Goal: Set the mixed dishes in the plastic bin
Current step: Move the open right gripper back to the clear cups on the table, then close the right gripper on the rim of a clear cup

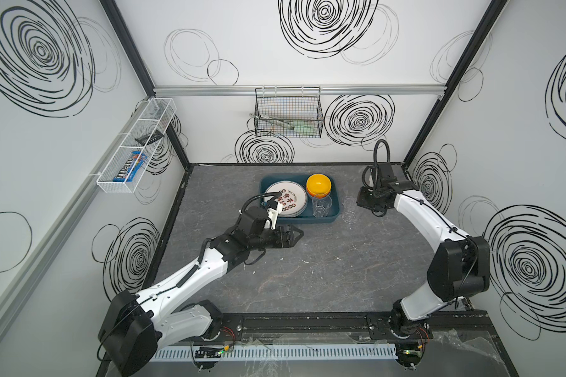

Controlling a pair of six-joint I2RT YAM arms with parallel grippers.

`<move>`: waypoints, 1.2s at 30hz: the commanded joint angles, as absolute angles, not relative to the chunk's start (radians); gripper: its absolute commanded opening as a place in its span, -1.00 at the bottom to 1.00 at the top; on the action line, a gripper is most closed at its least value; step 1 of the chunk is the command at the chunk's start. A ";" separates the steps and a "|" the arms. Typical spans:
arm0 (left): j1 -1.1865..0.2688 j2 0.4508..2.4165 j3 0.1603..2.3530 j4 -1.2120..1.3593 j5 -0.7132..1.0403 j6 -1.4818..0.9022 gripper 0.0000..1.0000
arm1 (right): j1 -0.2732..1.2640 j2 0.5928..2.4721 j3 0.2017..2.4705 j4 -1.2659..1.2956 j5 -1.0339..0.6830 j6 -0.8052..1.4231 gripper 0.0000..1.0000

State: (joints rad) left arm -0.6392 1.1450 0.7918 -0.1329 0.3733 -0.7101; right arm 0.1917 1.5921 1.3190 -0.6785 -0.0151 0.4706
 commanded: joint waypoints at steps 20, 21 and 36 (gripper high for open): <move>-0.672 1.167 0.815 -0.096 0.337 -0.698 0.67 | 0.115 1.668 1.253 -0.598 -0.084 0.528 -0.25; -0.670 1.167 0.813 -0.097 0.336 -0.699 0.67 | 0.113 1.674 1.255 -0.599 -0.084 0.527 -0.25; -0.661 1.151 0.784 -0.086 0.332 -0.715 0.67 | 0.123 1.744 1.284 -0.587 -0.089 0.528 -0.35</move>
State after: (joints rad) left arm -0.6666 1.1709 0.7982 -0.1303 0.3393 -0.7067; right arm 0.1177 1.7317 1.2545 -0.5941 -0.0902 0.5167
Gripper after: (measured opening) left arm 0.835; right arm 0.330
